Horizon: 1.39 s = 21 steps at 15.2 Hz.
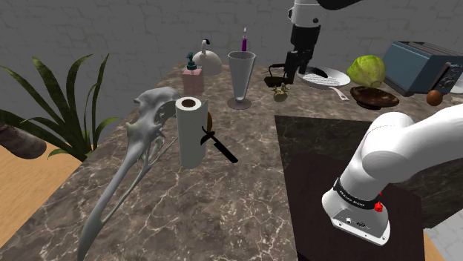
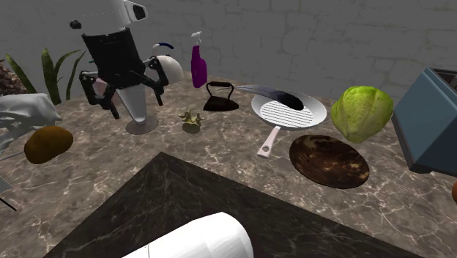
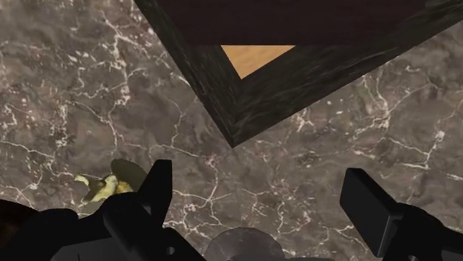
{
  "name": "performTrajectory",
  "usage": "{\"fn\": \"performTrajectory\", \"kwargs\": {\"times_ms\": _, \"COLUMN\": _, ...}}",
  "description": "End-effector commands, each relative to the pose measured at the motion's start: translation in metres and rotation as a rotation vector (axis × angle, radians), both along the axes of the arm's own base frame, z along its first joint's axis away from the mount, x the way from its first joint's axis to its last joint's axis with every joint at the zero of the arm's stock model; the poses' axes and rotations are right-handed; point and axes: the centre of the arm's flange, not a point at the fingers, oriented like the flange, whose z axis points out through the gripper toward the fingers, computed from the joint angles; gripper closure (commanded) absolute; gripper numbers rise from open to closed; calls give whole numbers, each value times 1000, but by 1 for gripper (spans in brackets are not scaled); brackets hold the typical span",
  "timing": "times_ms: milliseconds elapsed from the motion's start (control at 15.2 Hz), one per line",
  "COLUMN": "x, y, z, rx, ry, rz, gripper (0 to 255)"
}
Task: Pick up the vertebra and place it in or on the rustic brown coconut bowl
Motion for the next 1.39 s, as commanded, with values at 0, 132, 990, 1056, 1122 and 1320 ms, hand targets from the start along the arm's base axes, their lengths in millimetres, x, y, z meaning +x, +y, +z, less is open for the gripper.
{"fn": "performTrajectory", "kwargs": {"times_ms": 0, "x": 11, "y": -23, "z": -10, "rx": -6, "ry": -4, "rz": 14, "gripper": 0}}
{"fn": "performTrajectory", "kwargs": {"times_ms": 132, "x": 21, "y": -43, "z": -21, "rx": -10, "ry": -8, "rz": 27, "gripper": 0}}
{"fn": "performTrajectory", "kwargs": {"times_ms": 990, "x": 80, "y": -142, "z": -91, "rx": -31, "ry": -25, "rz": 89, "gripper": 0}}
{"fn": "performTrajectory", "kwargs": {"times_ms": 1056, "x": 80, "y": -143, "z": -96, "rx": -31, "ry": -25, "rz": 89, "gripper": 0}}
{"fn": "performTrajectory", "kwargs": {"times_ms": 1122, "x": 80, "y": -143, "z": -102, "rx": -31, "ry": -25, "rz": 89, "gripper": 0}}
{"fn": "performTrajectory", "kwargs": {"times_ms": 1320, "x": 80, "y": -145, "z": -115, "rx": -31, "ry": -25, "rz": 89, "gripper": 0}}
